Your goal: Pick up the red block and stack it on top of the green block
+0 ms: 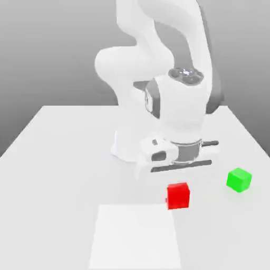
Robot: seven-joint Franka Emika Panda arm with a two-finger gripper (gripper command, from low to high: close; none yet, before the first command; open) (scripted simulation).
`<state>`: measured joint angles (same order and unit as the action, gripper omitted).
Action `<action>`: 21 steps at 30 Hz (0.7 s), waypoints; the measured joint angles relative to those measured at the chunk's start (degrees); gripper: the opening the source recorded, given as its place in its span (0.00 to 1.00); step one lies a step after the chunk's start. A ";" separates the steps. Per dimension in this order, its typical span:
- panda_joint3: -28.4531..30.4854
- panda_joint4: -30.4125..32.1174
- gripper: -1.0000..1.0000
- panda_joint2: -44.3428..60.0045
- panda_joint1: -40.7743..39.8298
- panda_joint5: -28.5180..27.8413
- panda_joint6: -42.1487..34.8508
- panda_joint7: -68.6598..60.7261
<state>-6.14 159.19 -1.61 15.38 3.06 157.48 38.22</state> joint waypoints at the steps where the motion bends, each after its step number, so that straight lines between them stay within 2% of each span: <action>1: -0.41 0.02 0.00 -0.26 1.36 0.28 -0.23 -2.64; 21: -11.03 0.44 0.00 -5.37 25.27 1.77 -4.67 -52.19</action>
<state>-17.16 159.63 -6.98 40.65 4.83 152.80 -13.97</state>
